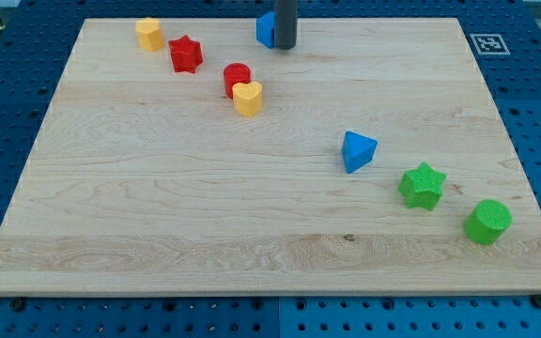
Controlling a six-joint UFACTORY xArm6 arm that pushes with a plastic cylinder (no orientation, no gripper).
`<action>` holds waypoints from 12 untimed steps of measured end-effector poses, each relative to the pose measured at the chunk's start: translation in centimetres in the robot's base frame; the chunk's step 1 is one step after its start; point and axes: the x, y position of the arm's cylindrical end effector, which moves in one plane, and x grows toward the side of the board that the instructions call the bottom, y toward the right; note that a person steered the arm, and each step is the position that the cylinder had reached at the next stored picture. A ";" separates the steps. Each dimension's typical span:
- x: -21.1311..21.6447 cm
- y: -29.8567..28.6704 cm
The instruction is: Move the blue triangle to the top center
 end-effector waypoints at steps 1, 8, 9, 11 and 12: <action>0.0 0.0; 24.1 3.6; 25.0 4.5; 24.3 7.3; 24.1 8.2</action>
